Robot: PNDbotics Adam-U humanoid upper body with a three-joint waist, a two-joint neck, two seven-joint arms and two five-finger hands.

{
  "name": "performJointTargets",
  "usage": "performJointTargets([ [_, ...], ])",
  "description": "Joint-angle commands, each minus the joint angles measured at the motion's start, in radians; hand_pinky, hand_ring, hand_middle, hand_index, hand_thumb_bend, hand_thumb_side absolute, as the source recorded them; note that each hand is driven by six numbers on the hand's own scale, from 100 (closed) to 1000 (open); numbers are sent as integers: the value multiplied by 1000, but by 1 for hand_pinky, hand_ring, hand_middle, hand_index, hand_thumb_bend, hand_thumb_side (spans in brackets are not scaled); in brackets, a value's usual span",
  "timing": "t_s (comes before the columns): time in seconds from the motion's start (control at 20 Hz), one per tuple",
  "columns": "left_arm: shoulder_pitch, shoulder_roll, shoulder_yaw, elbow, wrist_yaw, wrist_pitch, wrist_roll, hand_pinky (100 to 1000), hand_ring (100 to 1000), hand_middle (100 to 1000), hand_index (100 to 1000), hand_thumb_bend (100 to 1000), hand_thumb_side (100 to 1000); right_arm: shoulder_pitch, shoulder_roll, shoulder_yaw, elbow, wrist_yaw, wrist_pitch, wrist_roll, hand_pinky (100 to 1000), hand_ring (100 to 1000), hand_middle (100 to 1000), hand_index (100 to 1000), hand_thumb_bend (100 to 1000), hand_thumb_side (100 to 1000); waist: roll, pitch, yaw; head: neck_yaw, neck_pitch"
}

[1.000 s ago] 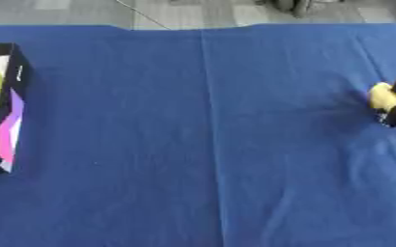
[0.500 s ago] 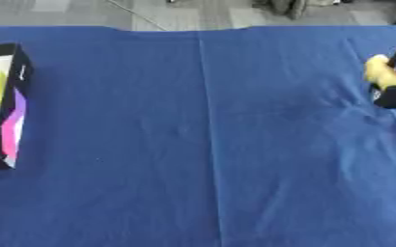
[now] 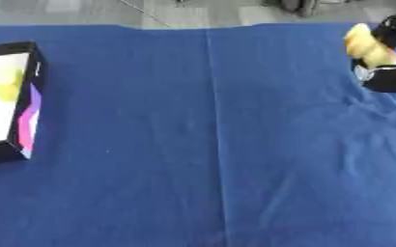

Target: Pick up the objects with one hand, pass them to the other hand, and then place them into the box on the other side of the table.

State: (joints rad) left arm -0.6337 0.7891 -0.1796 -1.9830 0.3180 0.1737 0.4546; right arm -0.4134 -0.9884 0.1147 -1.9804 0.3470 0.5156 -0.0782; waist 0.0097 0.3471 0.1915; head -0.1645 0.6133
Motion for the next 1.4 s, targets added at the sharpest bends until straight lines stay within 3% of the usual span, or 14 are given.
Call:
performJointTargets([
  [0.05,-25,69,21,-17,2,36,-21,725,758,759,894,100,798,-59,11,32,-20,-20,-69,13,754,583,423,539,100,100,5,-31,-1,45,5],
  [0.35,-40,109,30,-17,5,108,-49,726,757,755,891,100,810,-193,135,109,-20,2,-138,45,742,578,424,541,100,100,16,-43,-3,142,19],
  [0.7,-69,174,6,-17,14,245,-140,740,763,753,893,100,849,-282,292,205,-20,146,-187,31,740,573,419,534,100,100,20,-50,-4,169,37],
  [1.1,-155,211,-84,-17,-81,369,-424,773,785,770,905,100,871,-331,404,324,-20,313,-228,60,757,573,416,529,100,100,25,-52,1,170,46],
  [1.3,-209,197,-156,-17,-112,409,-570,796,804,789,928,100,826,-345,436,370,-20,376,-247,78,765,574,414,525,114,100,25,-53,1,167,46],
  [1.4,-237,185,-194,-17,-123,433,-634,808,815,798,937,161,805,-347,449,388,-20,411,-256,73,768,573,412,523,130,100,25,-53,0,165,47],
])
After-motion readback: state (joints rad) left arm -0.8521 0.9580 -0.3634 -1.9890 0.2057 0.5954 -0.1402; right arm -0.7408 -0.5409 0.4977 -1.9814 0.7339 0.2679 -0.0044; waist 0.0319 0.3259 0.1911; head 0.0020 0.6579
